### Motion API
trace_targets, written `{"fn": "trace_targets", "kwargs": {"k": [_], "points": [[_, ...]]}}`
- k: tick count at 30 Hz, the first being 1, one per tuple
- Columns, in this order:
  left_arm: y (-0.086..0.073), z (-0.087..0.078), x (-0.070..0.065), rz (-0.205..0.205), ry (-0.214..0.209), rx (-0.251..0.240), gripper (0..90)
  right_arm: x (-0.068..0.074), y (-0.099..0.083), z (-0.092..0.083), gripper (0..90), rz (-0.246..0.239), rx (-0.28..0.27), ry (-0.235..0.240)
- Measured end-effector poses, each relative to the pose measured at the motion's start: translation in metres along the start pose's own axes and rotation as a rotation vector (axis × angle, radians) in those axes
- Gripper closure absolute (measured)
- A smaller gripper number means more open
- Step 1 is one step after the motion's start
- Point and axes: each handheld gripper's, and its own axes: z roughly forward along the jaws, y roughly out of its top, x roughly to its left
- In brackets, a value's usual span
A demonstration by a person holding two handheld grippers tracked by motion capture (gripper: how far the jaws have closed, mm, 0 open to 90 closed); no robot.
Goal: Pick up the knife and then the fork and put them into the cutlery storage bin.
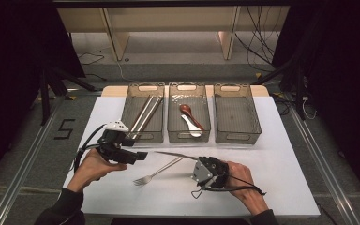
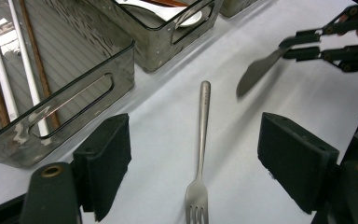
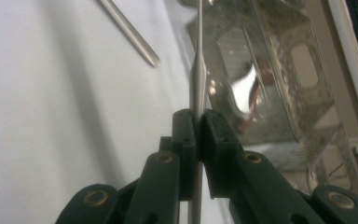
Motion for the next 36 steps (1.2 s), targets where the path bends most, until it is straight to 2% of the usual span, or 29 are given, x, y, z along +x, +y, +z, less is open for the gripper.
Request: {"fn": "trace_targets", "kwargs": {"k": [5,13,23,29,32,36], "points": [[-0.007,0.004,0.001,-0.003,0.009,-0.02,22.9,-0.014,-0.008,-0.004,84.6,0.081,0.018,-0.008],[-0.02,0.014,-0.002,-0.005,0.019,-0.033,21.0,-0.039,-0.019,-0.008,84.6,0.241,0.035,-0.001],[-0.032,0.024,-0.005,-0.002,0.023,-0.055,20.1,-0.085,-0.034,-0.015,84.6,0.526,0.032,0.06],[-0.037,0.028,-0.005,-0.008,0.031,-0.051,19.4,-0.113,-0.043,-0.016,84.6,0.645,0.039,0.08],[-0.039,0.03,-0.005,-0.011,0.035,-0.059,19.4,-0.125,-0.045,-0.016,84.6,0.688,0.054,0.077],[-0.042,0.032,-0.006,-0.007,0.038,-0.056,19.3,-0.144,-0.05,-0.012,84.6,0.778,0.065,0.082]]}}
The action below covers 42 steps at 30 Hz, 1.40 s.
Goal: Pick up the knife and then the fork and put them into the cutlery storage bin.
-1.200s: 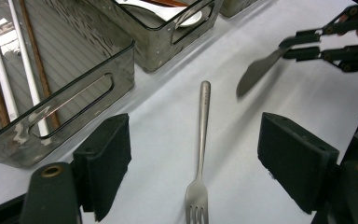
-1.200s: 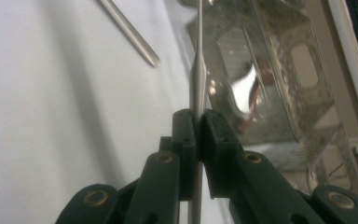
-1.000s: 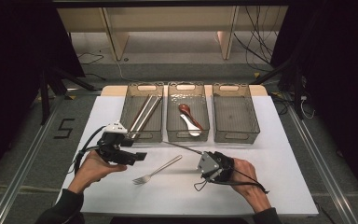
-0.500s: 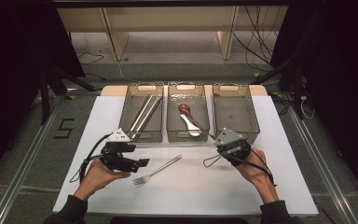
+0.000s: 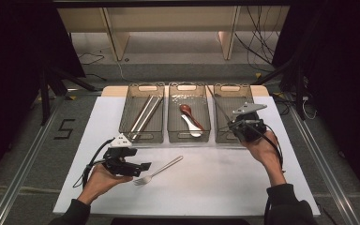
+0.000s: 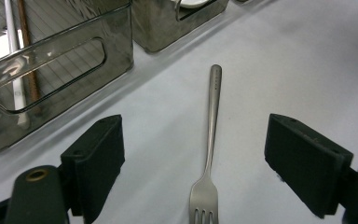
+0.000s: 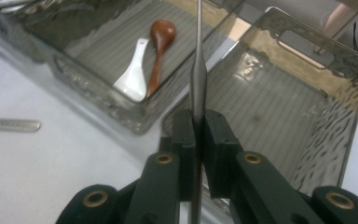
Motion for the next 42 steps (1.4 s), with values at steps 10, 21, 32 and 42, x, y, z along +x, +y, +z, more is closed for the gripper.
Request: {"fn": "trace_targets", "kwargs": {"k": [10,21,32,42], "points": [[-0.003,0.002,-0.001,0.007,0.002,0.008,18.9,-0.033,0.022,0.015,84.5,0.164,0.014,-0.013],[-0.005,0.001,0.0,0.002,0.009,-0.003,18.0,-0.049,0.026,0.043,84.4,0.287,0.035,-0.042],[-0.004,0.002,-0.001,0.002,0.009,0.003,17.7,-0.054,0.025,0.059,84.4,0.35,0.047,-0.049],[-0.005,0.004,0.0,0.001,0.01,0.006,17.7,-0.052,0.021,0.071,84.2,0.4,0.075,-0.045]]}}
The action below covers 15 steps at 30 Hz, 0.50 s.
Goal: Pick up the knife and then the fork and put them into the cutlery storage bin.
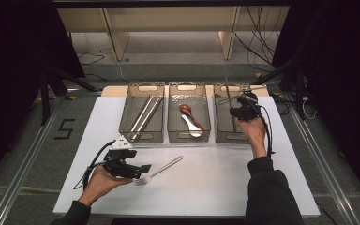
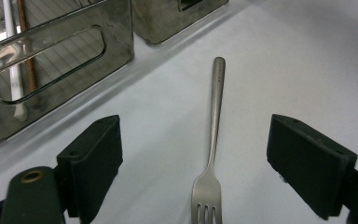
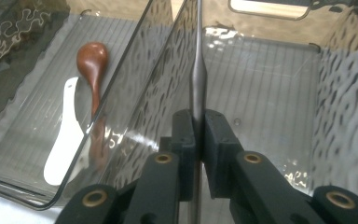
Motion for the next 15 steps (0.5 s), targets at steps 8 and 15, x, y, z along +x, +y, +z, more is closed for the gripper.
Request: {"fn": "trace_targets", "kwargs": {"k": [8,15], "points": [[0.0,0.0,0.0,0.006,0.004,0.004,17.7,0.006,-0.003,0.009,84.1,0.015,0.025,0.01],[0.0,0.001,0.0,0.005,0.002,0.012,17.7,0.007,-0.008,0.016,83.1,0.034,0.042,0.023]]}}
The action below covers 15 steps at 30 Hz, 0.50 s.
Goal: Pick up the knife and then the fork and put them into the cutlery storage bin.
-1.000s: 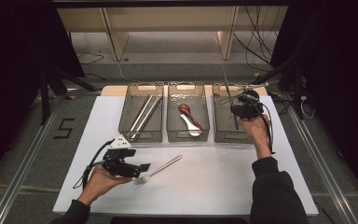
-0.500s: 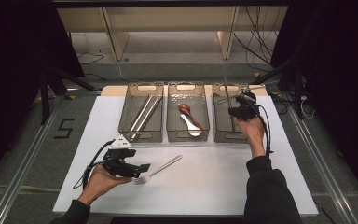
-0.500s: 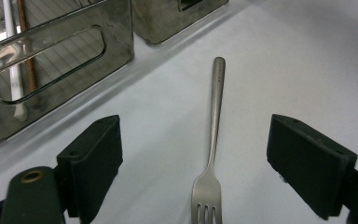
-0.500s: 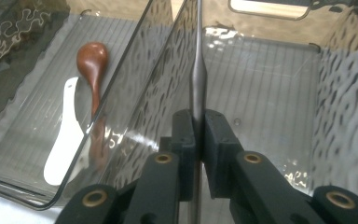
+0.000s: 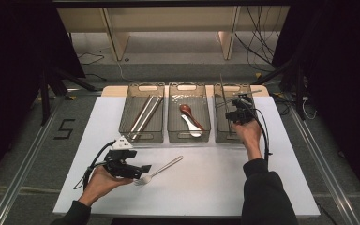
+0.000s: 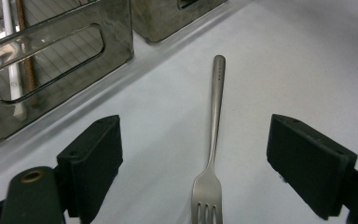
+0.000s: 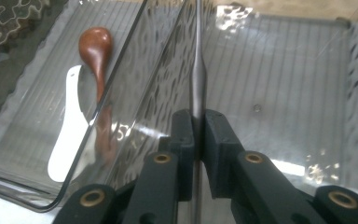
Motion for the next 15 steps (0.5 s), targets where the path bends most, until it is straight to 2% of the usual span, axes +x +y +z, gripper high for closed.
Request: {"fn": "trace_targets", "kwargs": {"k": [2,4,5,6,9,15], "points": [[0.0,0.0,0.0,0.002,0.001,0.0,17.7,0.001,-0.001,0.002,82.5,0.005,0.016,-0.001],[0.0,-0.001,0.0,-0.002,0.002,-0.004,17.7,0.001,-0.003,0.002,78.7,0.003,0.004,-0.004],[0.0,-0.001,0.001,-0.002,0.002,-0.003,17.7,0.001,-0.003,0.001,73.7,0.016,-0.007,0.015],[0.0,-0.001,0.001,-0.003,0.002,-0.003,17.7,0.001,-0.002,-0.001,72.7,0.023,-0.011,0.031],[0.0,-0.001,0.001,-0.004,0.004,0.0,17.7,0.002,0.0,-0.005,70.6,-0.011,-0.025,0.02],[0.0,0.0,0.001,-0.005,0.005,0.01,17.7,0.002,-0.003,-0.016,57.4,-0.032,-0.041,0.044]]}}
